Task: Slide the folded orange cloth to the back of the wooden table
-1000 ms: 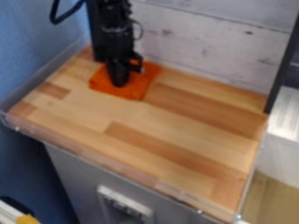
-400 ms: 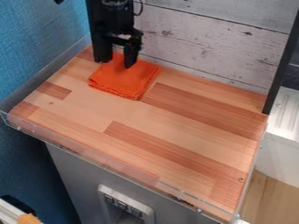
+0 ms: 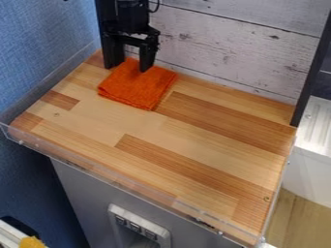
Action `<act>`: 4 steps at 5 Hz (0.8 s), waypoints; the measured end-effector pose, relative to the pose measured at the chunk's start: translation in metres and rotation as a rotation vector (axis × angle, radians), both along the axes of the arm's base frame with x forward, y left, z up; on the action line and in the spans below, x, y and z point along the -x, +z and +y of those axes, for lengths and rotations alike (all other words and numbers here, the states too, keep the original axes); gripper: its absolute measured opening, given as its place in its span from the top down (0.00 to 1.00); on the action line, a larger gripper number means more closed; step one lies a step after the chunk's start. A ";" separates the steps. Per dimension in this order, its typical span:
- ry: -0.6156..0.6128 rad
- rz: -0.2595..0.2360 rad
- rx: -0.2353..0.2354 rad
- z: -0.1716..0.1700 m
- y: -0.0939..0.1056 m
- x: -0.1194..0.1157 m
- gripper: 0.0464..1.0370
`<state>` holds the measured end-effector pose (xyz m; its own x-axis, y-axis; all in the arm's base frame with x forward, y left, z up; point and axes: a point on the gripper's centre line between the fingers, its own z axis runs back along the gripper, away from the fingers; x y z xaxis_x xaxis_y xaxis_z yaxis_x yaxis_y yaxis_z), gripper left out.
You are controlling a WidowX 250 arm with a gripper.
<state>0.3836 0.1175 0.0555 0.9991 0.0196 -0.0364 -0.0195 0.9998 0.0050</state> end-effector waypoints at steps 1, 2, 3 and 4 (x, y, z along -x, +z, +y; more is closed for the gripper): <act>-0.001 -0.023 -0.009 -0.005 0.006 -0.001 0.04; -0.006 -0.045 -0.010 -0.006 0.009 -0.002 0.04; -0.014 -0.052 -0.002 -0.008 0.010 0.001 0.04; -0.019 -0.073 -0.003 -0.006 0.018 0.001 0.04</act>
